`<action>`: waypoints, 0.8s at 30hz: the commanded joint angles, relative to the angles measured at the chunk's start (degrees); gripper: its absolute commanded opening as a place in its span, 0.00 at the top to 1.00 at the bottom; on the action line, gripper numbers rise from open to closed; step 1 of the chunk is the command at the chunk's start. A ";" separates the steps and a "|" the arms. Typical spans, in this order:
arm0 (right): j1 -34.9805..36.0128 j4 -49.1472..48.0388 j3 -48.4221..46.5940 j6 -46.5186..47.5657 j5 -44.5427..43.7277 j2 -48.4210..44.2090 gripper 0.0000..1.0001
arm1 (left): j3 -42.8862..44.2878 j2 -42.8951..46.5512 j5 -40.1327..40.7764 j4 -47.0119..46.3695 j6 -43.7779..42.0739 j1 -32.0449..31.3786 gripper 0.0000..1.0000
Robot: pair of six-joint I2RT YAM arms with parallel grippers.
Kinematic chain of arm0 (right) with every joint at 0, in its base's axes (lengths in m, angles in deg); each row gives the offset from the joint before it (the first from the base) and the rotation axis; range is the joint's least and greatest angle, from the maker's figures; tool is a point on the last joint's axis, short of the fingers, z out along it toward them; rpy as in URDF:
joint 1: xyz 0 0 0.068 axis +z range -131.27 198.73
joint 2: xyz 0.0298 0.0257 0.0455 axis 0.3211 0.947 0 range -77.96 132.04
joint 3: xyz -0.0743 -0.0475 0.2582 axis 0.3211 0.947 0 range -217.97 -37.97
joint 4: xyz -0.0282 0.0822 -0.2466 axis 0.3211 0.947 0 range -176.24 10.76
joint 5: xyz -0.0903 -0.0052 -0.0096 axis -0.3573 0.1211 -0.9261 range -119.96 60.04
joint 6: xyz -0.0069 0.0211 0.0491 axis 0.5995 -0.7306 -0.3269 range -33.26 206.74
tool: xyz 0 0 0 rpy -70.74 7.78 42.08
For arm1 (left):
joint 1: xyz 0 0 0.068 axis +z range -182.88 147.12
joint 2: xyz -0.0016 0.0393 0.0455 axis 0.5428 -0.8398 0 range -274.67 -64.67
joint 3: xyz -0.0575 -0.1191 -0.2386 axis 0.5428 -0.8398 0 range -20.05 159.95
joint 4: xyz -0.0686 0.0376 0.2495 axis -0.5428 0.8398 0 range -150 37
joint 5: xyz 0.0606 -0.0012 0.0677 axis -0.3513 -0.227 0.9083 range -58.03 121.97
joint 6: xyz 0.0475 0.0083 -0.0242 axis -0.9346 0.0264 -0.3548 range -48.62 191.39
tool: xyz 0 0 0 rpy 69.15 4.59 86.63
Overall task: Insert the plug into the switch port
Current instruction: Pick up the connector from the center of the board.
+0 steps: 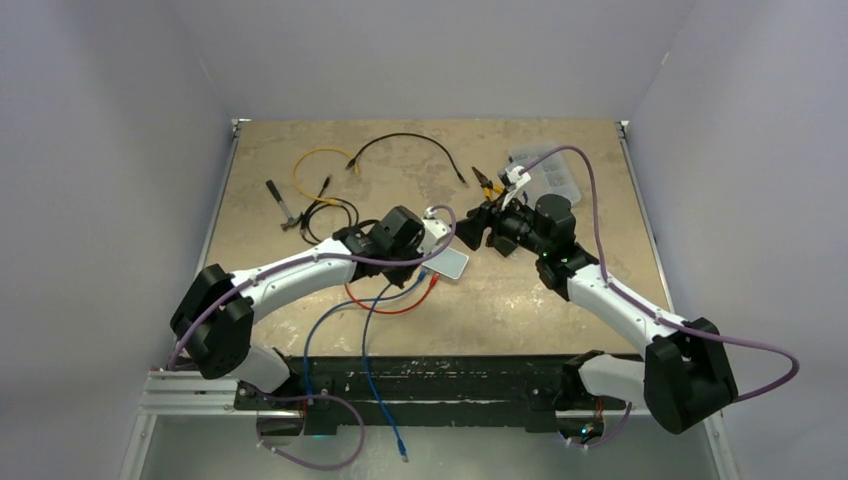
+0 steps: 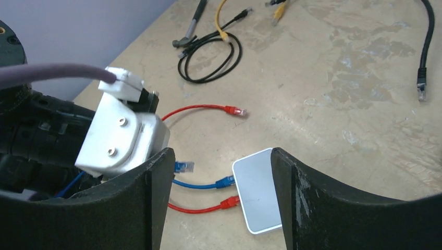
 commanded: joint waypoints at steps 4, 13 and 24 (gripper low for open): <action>0.09 -8.12 4.76 5.61 7.11 1.22 0.31 | -8.38 4.13 -12.32 -17.12 2.83 -1.16 1.00; 0.10 -18.06 8.95 2.79 14.98 7.67 0.44 | -10.91 6.20 -13.45 -20.63 3.24 -1.04 1.00; 0.18 -28.29 9.80 -8.69 20.07 16.93 0.53 | -10.62 4.88 -11.60 -24.10 5.87 -1.13 1.00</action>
